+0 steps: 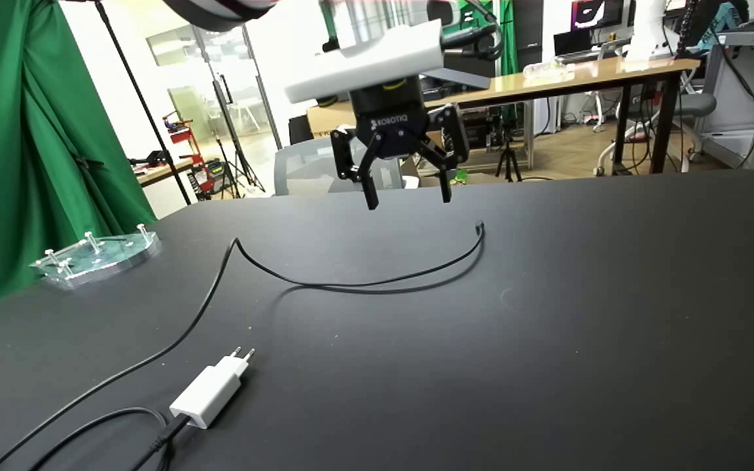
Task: Spread the charger cable
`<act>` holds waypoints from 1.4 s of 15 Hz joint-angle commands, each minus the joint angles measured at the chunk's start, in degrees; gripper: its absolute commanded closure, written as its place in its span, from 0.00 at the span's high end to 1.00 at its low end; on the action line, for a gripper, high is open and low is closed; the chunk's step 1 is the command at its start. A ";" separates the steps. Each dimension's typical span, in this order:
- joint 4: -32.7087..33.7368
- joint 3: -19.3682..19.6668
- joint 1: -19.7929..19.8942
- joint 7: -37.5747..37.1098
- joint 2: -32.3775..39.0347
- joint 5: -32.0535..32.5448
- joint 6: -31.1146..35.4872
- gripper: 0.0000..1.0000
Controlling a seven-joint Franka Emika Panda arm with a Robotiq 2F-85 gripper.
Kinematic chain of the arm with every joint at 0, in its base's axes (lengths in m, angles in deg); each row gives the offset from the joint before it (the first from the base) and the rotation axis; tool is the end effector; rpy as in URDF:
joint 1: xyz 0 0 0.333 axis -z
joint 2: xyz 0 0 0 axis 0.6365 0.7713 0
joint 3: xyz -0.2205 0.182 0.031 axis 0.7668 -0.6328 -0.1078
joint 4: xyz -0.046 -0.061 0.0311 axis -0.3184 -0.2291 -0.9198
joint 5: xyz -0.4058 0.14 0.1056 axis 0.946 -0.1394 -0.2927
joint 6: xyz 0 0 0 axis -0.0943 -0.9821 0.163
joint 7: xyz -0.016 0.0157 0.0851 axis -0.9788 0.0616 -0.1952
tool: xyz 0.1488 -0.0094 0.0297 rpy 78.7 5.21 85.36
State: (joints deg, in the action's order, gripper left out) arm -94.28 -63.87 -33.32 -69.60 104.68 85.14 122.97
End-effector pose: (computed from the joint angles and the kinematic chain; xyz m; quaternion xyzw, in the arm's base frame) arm 0.5722 -0.1042 0.1059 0.9971 0.0646 0.0319 0.0249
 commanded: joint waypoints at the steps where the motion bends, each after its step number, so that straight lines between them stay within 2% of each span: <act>1: 8.25 2.43 -0.80 -10.34 8.26 0.72 1.80 1.00; 6: 18.09 6.24 -2.75 -22.77 17.71 -0.08 1.14 1.00; 13: 28.03 12.93 -9.13 -42.72 25.91 -1.23 -2.21 1.00; 18: 29.96 17.28 -13.90 -56.33 27.42 -1.34 -8.35 1.00; 21: 29.51 16.92 -14.19 -58.06 26.70 0.36 -12.37 1.00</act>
State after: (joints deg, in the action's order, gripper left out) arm -65.95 -47.64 -46.71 -123.80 131.43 84.10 115.10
